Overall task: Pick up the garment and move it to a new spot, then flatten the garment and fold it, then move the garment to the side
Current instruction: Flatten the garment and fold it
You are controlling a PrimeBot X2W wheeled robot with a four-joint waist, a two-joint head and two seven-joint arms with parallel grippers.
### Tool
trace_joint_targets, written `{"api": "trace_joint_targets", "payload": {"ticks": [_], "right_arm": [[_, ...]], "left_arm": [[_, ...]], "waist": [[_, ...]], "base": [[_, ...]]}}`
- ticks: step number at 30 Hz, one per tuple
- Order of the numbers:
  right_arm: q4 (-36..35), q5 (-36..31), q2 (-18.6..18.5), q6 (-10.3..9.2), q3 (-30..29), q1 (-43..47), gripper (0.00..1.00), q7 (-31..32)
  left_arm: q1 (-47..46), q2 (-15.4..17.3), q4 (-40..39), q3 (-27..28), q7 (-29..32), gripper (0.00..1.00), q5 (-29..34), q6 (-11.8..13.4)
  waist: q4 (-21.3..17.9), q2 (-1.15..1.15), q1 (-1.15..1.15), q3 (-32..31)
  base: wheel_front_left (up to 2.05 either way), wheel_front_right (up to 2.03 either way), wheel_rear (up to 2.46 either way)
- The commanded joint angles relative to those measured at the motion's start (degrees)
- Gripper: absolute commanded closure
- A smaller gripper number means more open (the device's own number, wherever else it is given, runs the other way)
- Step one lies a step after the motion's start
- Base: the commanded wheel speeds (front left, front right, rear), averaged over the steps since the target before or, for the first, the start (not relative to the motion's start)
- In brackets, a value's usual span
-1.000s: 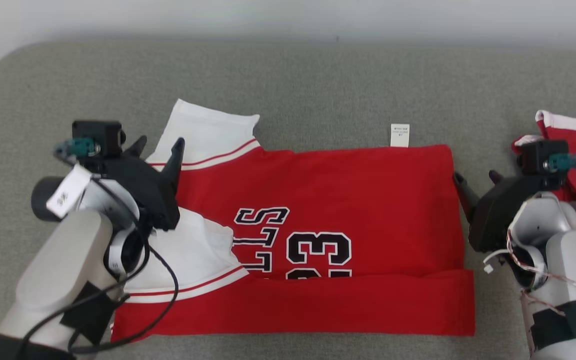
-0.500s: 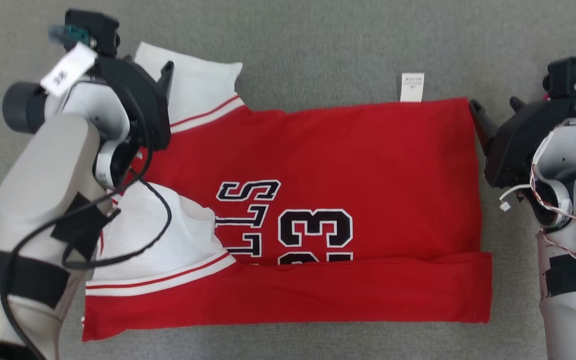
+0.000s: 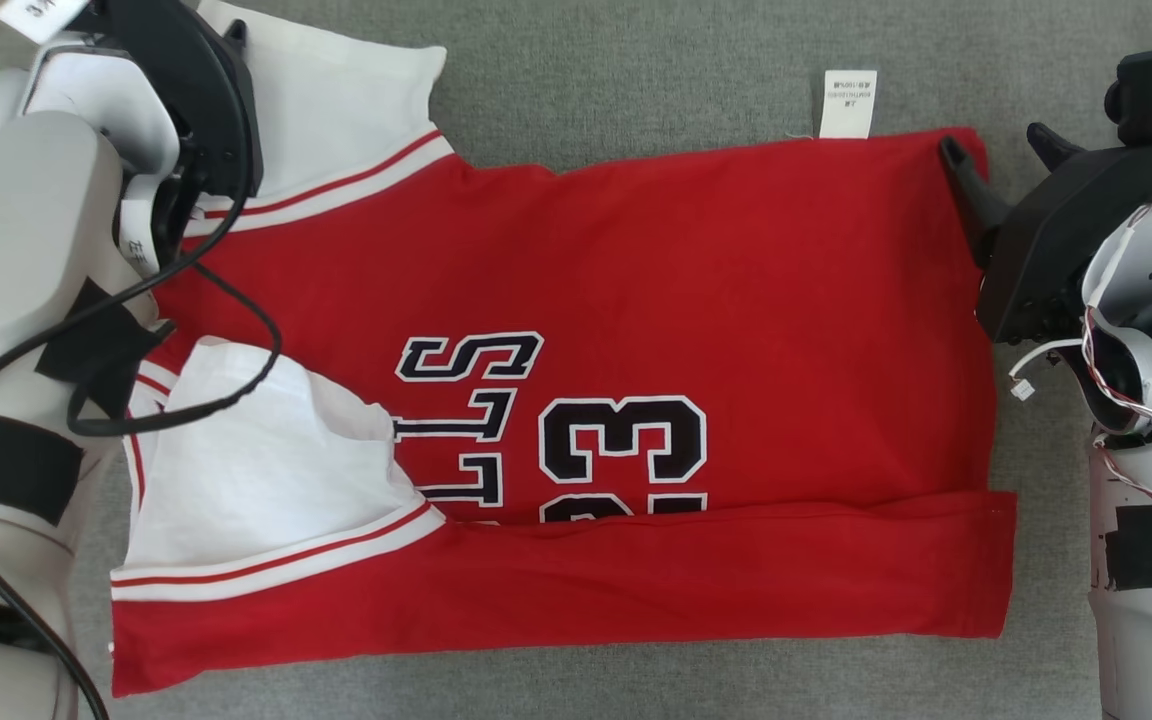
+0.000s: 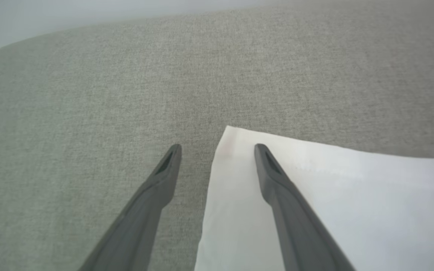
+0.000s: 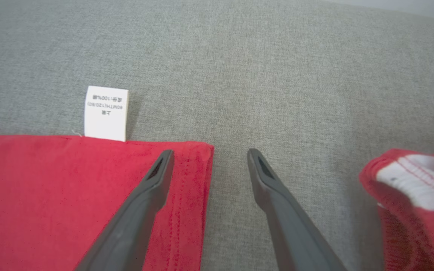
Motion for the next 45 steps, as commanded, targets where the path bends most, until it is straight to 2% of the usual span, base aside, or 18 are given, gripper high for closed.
{"api": "trace_joint_targets", "payload": {"ticks": [1, 5, 6, 9, 11, 12, 13, 18, 20, 21, 24, 25, 38, 42, 45], "right_arm": [[-0.47, 0.47, -0.18, -0.03, -0.09, 0.44, 0.0, 0.14], [-1.76, 0.73, -0.17, -0.03, 0.28, 1.08, 0.0, 0.42], [-1.96, 0.78, -0.19, -0.03, 0.34, 1.15, 0.0, 0.52], [-2.1, 1.11, -0.16, -0.03, 0.79, 1.49, 0.0, 0.56], [-2.34, 1.24, -0.17, -0.03, 0.95, 1.59, 0.0, 0.64], [-2.46, 1.26, -0.18, -0.03, 1.0, 1.73, 0.0, 0.65], [-2.57, 1.24, -0.18, -0.03, 1.02, 1.93, 0.0, 0.67], [-2.95, 1.13, -0.16, -0.03, 1.09, 2.73, 0.0, 0.86], [-3.11, 1.2, -0.17, -0.03, 1.06, 2.95, 0.0, 0.9], [-3.13, 1.18, -0.16, -0.03, 1.08, 3.01, 0.0, 0.88], [-3.06, 1.01, -0.17, -0.03, 1.16, 3.13, 0.0, 1.02], [-3.06, 1.0, -0.17, -0.03, 1.15, 3.06, 0.0, 1.14], [-8.3, -0.09, -0.19, -0.03, -0.41, 5.56, 0.0, 7.71], [-8.74, -1.01, -0.17, -0.03, -1.31, 5.08, 0.0, 8.67], [-6.54, 0.22, -0.17, -0.03, -2.21, 2.9, 0.0, 10.41]], "left_arm": [[-0.92, 0.29, 0.45, -0.09, -0.42, 0.0, 0.26, 0.07], [-2.1, 0.13, 2.61, -0.62, -1.23, 0.08, 0.74, 0.29], [-2.23, 0.01, 2.95, -0.66, -1.42, 0.16, 0.61, 0.09], [-2.81, 0.38, 4.42, -0.6, -1.4, 0.28, 0.13, -0.5], [-3.21, 0.35, 5.56, -0.5, -0.71, 0.42, -0.22, -0.89], [-3.4, 0.32, 6.08, -0.53, -0.38, 0.44, -0.35, -1.0], [-3.54, 0.24, 6.61, -0.4, 0.01, 0.43, -0.66, -0.84], [-4.65, 0.16, 8.71, -0.2, 2.18, 0.16, -1.78, -1.55], [-5.01, -0.04, 9.46, -0.25, 3.27, 0.16, -2.09, -1.63], [-5.03, -0.15, 9.85, -0.16, 3.85, 0.23, -2.41, -1.7], [-4.66, -0.28, 11.06, -0.39, 5.46, 0.68, -2.41, -2.18], [-4.62, -0.39, 11.22, -0.36, 5.46, 1.0, -2.66, -2.43], [-2.4, -4.09, 12.82, -1.41, 3.99, 1.0, -3.73, -2.98], [-1.94, -4.77, 13.25, -1.65, 3.68, 1.0, -3.85, -3.2], [-2.05, -5.07, 13.55, -1.86, 3.29, 1.0, -4.02, -3.37]], "waist": [[-0.3, -0.01, -0.01, 0.83], [-0.62, -0.01, -0.01, 1.16], [-0.75, -0.01, -0.01, 1.24], [-1.4, -0.01, -0.01, 1.4], [-1.81, -0.01, -0.01, 1.51], [-1.95, -0.01, -0.01, 1.53], [-2.07, -0.01, -0.01, 1.53], [-2.53, -0.01, -0.01, 1.72], [-2.53, -0.01, -0.01, 1.79], [-2.51, -0.01, -0.01, 1.75], [-2.51, -0.01, -0.01, 1.44], [-2.47, -0.01, -0.01, 1.36], [-0.61, -0.01, -0.01, -2.63], [-0.24, -0.01, -0.01, -3.26], [-0.01, -0.01, -0.01, -3.46]], "base": [[0.0, 0.0, 0.0], [0.0, 0.0, 0.0], [0.0, 0.0, 0.0], [0.0, 0.0, 0.0], [0.0, 0.0, 0.0], [0.0, 0.0, 0.0], [0.0, 0.0, 0.0], [0.0, 0.0, 0.0], [0.0, 0.0, 0.0], [0.0, 0.0, 0.0], [0.0, 0.0, 0.0], [0.0, 0.0, 0.0], [0.0, 0.0, 0.0], [0.0, 0.0, 0.0], [0.0, 0.0, 0.0]]}}
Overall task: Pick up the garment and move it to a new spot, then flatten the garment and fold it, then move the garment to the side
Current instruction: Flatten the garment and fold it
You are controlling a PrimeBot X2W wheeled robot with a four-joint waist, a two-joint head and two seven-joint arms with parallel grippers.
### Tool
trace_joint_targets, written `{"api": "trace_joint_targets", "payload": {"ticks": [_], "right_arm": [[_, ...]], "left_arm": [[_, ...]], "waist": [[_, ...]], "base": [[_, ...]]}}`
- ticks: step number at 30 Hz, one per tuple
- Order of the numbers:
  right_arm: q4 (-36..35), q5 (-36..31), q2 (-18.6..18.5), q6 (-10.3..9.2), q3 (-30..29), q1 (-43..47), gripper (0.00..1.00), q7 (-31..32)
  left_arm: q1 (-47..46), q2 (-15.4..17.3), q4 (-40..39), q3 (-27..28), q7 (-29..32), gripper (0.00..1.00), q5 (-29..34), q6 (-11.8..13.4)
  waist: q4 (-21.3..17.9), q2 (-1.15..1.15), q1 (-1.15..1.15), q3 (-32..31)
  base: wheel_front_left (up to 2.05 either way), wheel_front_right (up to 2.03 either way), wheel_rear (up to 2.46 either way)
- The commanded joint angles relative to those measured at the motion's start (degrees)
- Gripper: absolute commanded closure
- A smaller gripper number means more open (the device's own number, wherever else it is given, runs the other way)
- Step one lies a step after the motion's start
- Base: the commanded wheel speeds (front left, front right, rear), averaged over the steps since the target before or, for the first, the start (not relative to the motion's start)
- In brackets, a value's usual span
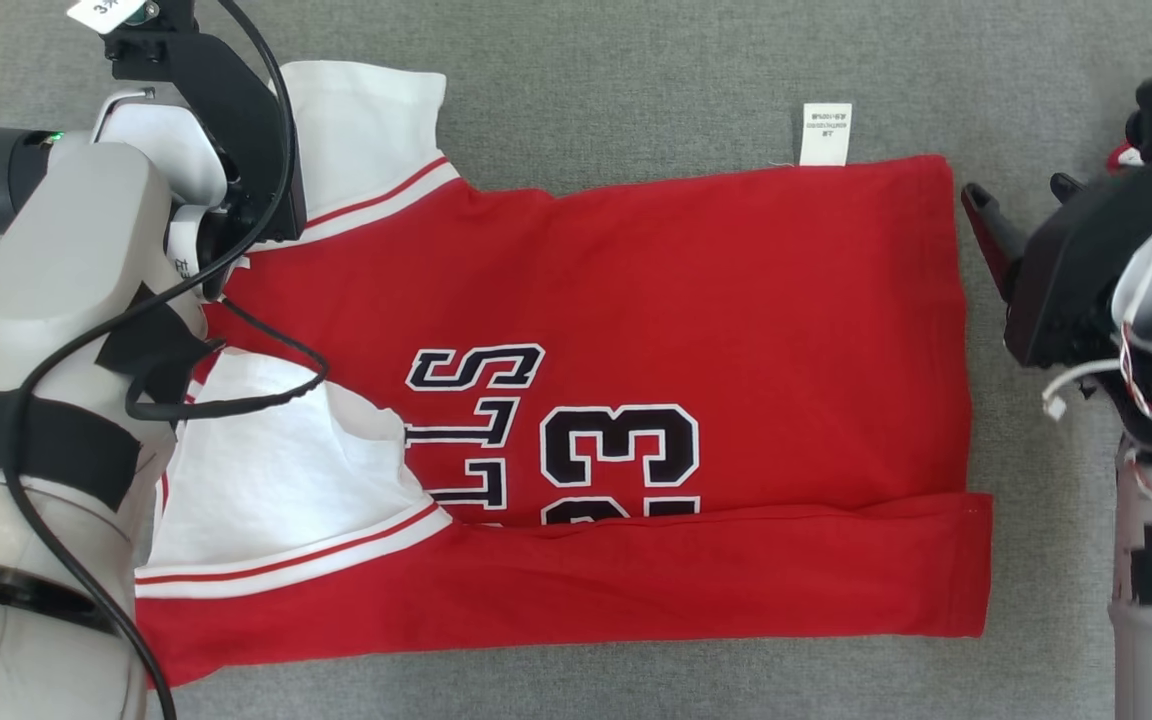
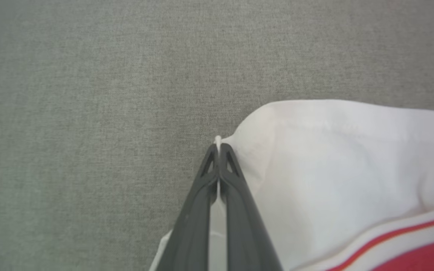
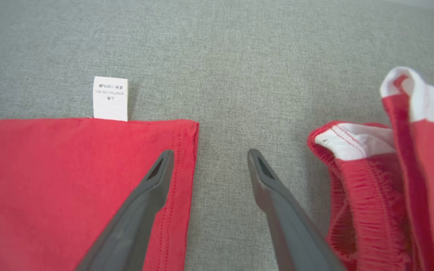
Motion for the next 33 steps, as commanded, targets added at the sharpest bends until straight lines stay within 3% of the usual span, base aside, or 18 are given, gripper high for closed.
{"api": "trace_joint_targets", "payload": {"ticks": [1, 12, 27, 31, 33], "right_arm": [[1.58, 0.38, -0.16, -0.03, -0.42, -1.52, 0.0, 0.94], [14.47, -2.87, -0.17, -0.03, 1.19, -11.75, 0.0, 9.23], [25.59, -5.06, -0.13, -0.03, -0.49, -19.68, 0.0, 9.52], [27.5, -3.39, 0.0, -0.02, 0.86, -19.01, 0.34, 9.8], [27.75, -3.05, 0.0, -0.02, 1.38, -18.35, 0.38, 10.37]], "left_arm": [[0.79, -0.08, 0.35, -0.18, -0.41, 1.0, -0.28, -0.22], [0.07, -1.88, 1.2, -1.2, -1.85, 1.0, -0.76, -0.35], [-1.14, -3.56, 1.89, -2.42, -2.77, 1.0, -1.78, -1.1], [-1.42, -3.65, 2.18, -2.63, -2.88, 1.0, -2.14, -1.4], [-1.61, -3.69, 2.3, -2.68, -2.96, 1.0, -2.03, -1.56]], "waist": [[0.25, 0.0, 0.0, -0.18], [0.9, 0.0, 0.0, 0.92], [2.4, 0.0, 0.0, 2.6], [2.47, 0.0, 0.0, 2.88], [2.42, 0.0, 0.0, 3.07]], "base": [[0.0, 0.0, 0.0], [0.0, 0.0, 0.0], [0.0, 0.0, 0.0], [0.0, 0.0, 0.0], [0.0, 0.0, 0.0]]}}
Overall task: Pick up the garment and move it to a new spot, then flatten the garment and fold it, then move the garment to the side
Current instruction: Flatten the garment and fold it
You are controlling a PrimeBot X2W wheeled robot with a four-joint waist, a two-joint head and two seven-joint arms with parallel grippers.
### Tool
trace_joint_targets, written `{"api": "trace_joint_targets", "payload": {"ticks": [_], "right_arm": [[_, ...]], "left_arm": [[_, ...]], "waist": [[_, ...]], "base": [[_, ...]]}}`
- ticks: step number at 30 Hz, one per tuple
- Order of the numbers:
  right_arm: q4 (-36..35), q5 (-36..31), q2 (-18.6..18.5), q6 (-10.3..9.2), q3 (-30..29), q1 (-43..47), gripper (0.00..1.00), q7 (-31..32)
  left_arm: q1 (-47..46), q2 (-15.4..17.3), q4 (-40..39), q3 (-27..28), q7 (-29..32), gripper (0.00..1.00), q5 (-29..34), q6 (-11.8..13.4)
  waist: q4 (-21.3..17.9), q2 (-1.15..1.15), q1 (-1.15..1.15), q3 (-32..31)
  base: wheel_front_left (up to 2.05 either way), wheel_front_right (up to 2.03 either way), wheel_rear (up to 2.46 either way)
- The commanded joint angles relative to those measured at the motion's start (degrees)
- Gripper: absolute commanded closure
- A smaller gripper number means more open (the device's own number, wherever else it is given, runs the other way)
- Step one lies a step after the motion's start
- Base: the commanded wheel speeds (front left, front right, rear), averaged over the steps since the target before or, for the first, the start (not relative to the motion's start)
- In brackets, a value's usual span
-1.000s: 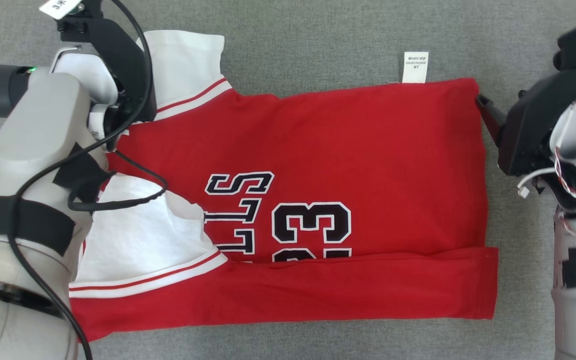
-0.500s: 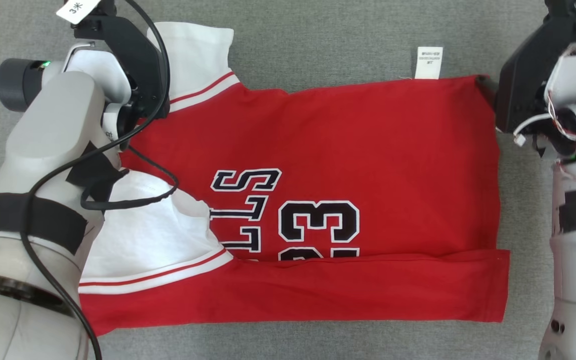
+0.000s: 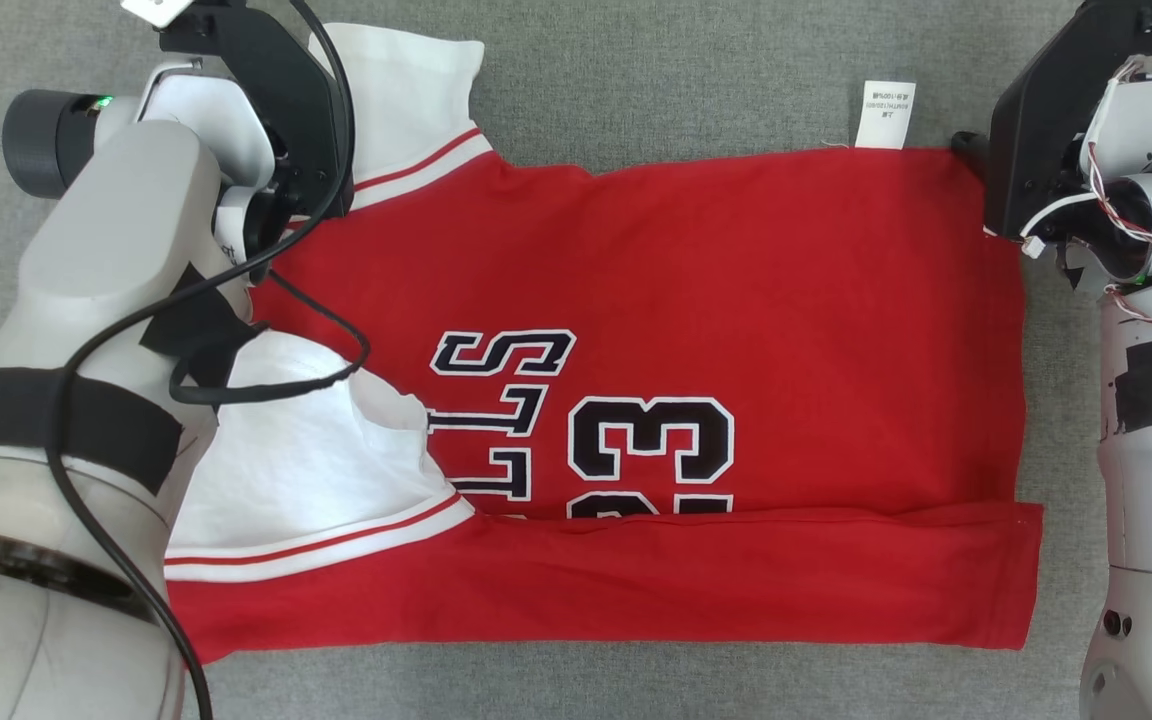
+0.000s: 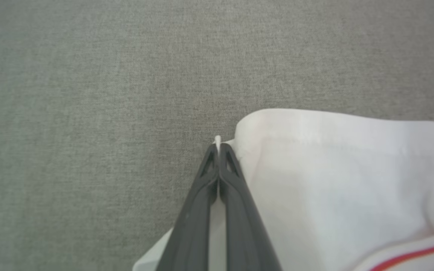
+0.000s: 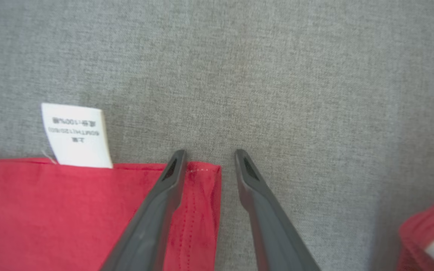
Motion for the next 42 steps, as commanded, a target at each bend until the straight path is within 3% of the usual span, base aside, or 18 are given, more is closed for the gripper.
{"api": "trace_joint_targets", "payload": {"ticks": [1, 5, 6, 13, 19, 21, 24, 26, 29, 42], "right_arm": [[0.95, 0.62, 0.23, -0.01, 0.69, 1.91, 0.38, 1.16], [0.08, 0.93, 0.27, 0.0, 1.7, 2.95, 0.26, 2.14], [-0.58, 0.43, 0.26, -0.01, 1.99, 3.24, 0.0, 2.28], [-6.18, -0.18, 0.2, -0.01, 4.17, 5.92, 0.0, 1.94], [-7.34, -0.43, 0.01, -0.01, 2.28, 6.14, 0.0, 1.07], [-6.57, -0.44, -0.01, -0.02, 1.77, 5.67, 0.16, 0.53], [-5.37, -1.33, -0.02, -0.02, 1.04, 5.01, 0.54, -0.52], [-4.54, -1.74, -0.01, -0.02, 0.78, 4.72, 0.63, -1.14], [-3.49, -2.29, -0.01, -0.02, 0.4, 4.44, 1.0, -1.82], [-4.16, -0.78, 0.09, -0.02, 2.07, 4.45, 1.0, -2.17]], "left_arm": [[0.44, -0.37, 0.73, -0.28, 0.2, 1.0, -0.55, -0.57], [0.39, -0.41, 0.93, -0.33, 0.03, 1.0, -0.76, -0.66], [0.34, -0.4, 0.99, -0.33, -0.05, 1.0, -0.86, -0.76], [-0.11, 0.03, 1.46, -0.38, -0.1, 1.0, -1.42, -1.05], [-0.77, 0.14, 1.74, -0.65, -0.25, 1.0, -1.69, -1.27], [-0.9, 0.07, 1.79, -0.82, -0.34, 1.0, -1.74, -1.38], [-0.95, -0.05, 1.86, -1.02, -0.54, 1.0, -1.92, -1.39], [-0.96, -0.11, 1.92, -1.1, -0.69, 1.0, -2.0, -1.33], [-0.96, -0.13, 1.98, -1.19, -1.03, 1.0, -2.19, -1.25], [-1.02, -0.19, 2.22, -0.92, -2.05, 1.0, -3.59, -1.14]], "waist": [[-0.07, 0.01, 0.01, 0.2], [-0.23, 0.01, 0.01, 0.28], [-0.31, 0.01, 0.01, 0.31], [-0.99, 0.01, 0.01, 0.57], [-0.93, 0.01, 0.01, 0.81], [-0.85, 0.01, 0.01, 0.92], [-0.68, 0.01, 0.01, 0.95], [-0.64, 0.01, 0.01, 0.91], [-0.61, 0.01, 0.01, 0.84], [-0.65, 0.01, 0.01, -0.19]], "base": [[0.0, 0.0, 0.0], [0.0, 0.0, 0.0], [0.0, 0.0, 0.0], [0.0, 0.0, 0.0], [0.0, 0.0, 0.0], [0.0, 0.0, 0.0], [0.0, 0.0, 0.0], [0.0, 0.0, 0.0], [0.0, 0.0, 0.0], [0.0, 0.0, 0.0]]}}
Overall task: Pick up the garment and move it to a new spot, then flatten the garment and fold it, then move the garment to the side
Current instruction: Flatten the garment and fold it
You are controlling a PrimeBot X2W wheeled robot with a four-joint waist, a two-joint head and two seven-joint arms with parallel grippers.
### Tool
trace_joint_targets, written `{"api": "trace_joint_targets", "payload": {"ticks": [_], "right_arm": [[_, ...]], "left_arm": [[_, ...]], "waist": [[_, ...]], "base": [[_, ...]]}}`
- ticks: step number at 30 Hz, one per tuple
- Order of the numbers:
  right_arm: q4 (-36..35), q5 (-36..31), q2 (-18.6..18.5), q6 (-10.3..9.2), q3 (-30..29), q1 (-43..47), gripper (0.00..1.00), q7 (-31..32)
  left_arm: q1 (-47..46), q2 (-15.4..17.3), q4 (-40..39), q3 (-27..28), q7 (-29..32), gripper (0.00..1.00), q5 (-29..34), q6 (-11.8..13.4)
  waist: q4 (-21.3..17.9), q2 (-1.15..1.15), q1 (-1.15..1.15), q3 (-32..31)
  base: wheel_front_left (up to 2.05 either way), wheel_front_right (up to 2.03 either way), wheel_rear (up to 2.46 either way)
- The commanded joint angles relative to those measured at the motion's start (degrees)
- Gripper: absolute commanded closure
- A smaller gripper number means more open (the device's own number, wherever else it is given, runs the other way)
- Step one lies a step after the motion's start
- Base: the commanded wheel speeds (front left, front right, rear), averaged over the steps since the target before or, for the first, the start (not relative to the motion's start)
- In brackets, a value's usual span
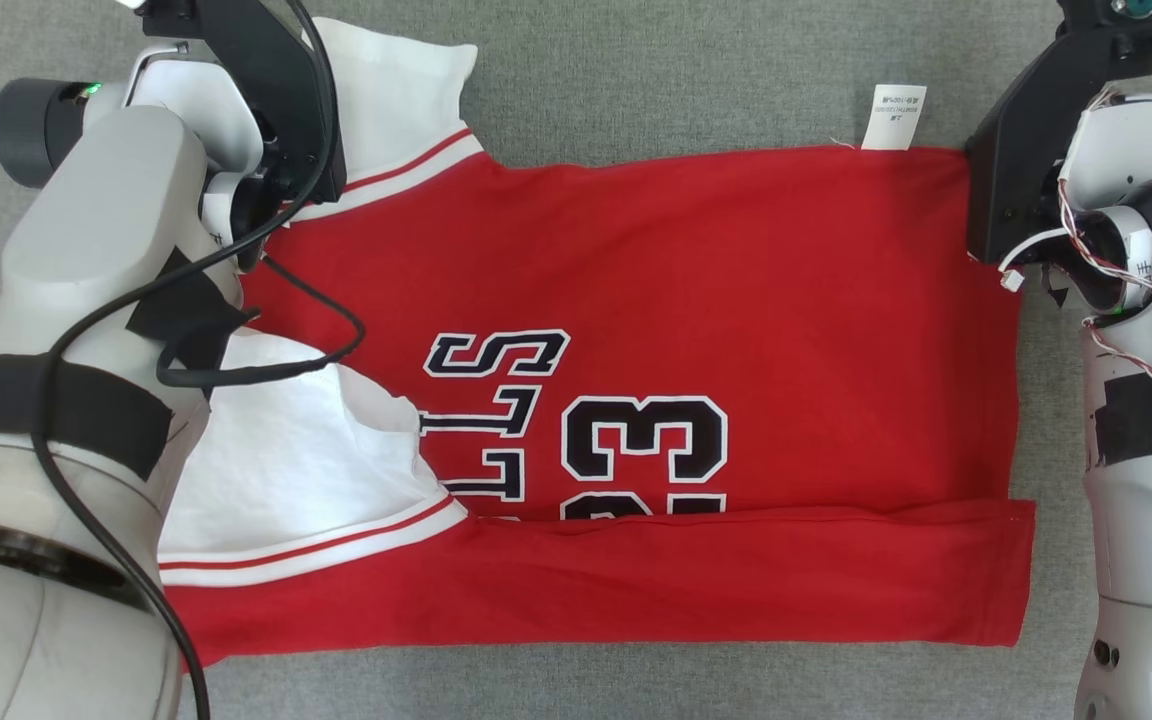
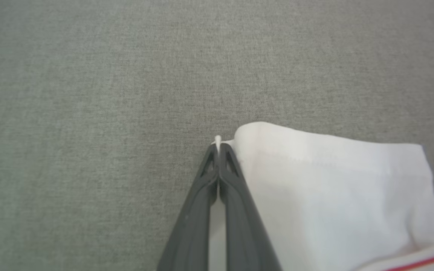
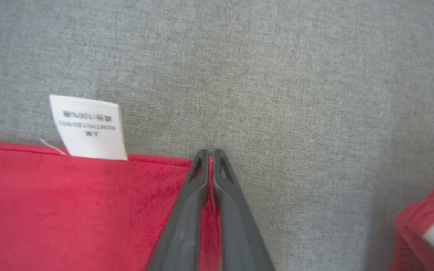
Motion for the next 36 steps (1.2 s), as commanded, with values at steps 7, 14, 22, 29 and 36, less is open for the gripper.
{"api": "trace_joint_targets", "payload": {"ticks": [7, 14, 22, 29, 36], "right_arm": [[-4.17, 3.76, -0.02, -0.02, 0.94, 3.12, 1.0, -0.02], [-13.39, 5.54, -0.08, -0.02, -0.22, 8.33, 1.0, 0.66], [-21.6, 5.92, -0.71, -0.02, -3.39, 15.2, 1.0, 2.55], [-24.64, 7.05, -1.37, -0.02, -4.82, 19.66, 1.0, 4.33], [-24.74, 5.99, -2.21, -0.02, -4.67, 20.45, 1.0, 5.06]], "left_arm": [[0.39, -0.19, -1.25, 1.99, -3.66, 1.0, -2.97, -0.87], [2.44, -0.47, -5.4, 5.39, -11.7, 1.0, -6.72, -1.99], [8.75, -0.7, -10.13, 5.77, -16.07, 1.0, -8.54, -1.37], [15.15, -0.08, -16.29, 5.81, -17.11, 1.0, -9.79, 0.0], [18.78, 0.8, -21.62, 5.32, -14.78, 1.0, -10.26, 1.79]], "waist": [[0.74, -0.01, -0.01, -1.2], [3.05, -0.01, -0.01, -2.7], [5.37, -0.01, -0.01, -6.01], [6.67, -0.01, -0.01, -8.7], [6.8, -0.01, -0.01, -9.09]], "base": [[0.0, 0.0, 0.0], [0.0, 0.0, 0.0], [0.0, 0.0, 0.0], [0.0, 0.0, 0.0], [0.0, 0.0, 0.0]]}}
